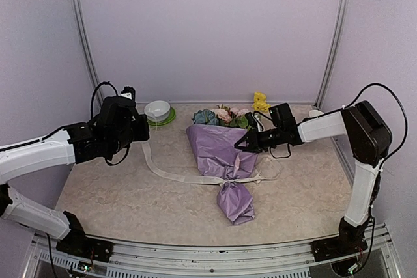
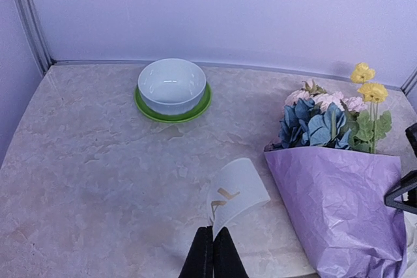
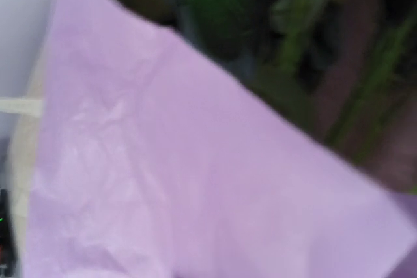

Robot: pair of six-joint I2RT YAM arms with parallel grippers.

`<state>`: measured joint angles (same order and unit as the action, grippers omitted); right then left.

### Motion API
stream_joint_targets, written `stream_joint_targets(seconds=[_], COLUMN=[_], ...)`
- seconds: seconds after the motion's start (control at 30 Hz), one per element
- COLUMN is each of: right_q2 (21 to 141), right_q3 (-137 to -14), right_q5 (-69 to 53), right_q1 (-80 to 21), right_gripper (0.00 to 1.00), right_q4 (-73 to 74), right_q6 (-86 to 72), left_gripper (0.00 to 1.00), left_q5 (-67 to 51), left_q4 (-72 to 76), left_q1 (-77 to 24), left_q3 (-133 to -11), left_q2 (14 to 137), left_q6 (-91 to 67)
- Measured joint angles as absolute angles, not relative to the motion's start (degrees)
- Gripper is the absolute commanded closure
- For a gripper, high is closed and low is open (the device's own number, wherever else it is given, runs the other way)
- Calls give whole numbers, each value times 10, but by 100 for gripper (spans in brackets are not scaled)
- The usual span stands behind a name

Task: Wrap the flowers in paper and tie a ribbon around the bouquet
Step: Cross the half-tied ribbon over the folded bouquet.

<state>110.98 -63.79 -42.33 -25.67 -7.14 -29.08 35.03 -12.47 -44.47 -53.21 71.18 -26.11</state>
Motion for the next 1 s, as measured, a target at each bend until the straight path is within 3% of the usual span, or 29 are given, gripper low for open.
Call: stream_joint_targets(seconds=[0.17,0.27,0.3,0.53,0.73,0.93,1.0], right_q2=[1078,1006,974,838,873,908,930], right_q3=[-668,-669,-669,-650,-522,-495,-495], right_q5=[-358,-322,-306,-143,-118,-141,-147], right_q1=[-250,-236,-229,-203,-205,-205,-206], right_gripper=[55,37,35,40,32,39,46], right_q4=[19,69,85,193,255,244,226], right_q6=[-250,-227,-218,-185,-203,-220,-223], left_gripper=[100,100,100,100,100,100,100], left_q5=[310,285,282,288,287,292,301], left_q4=[-118,-108,-105,-108,-126,-146,-155], left_q1=[-452,-474,-482,-493,-493,-493,-493], left_q3=[-536,-556,-565,-569,-542,-533,-533], left_q2=[665,651,648,608,599,598,598], left_q6=[-254,-242,-240,-265,-298,-312,-314])
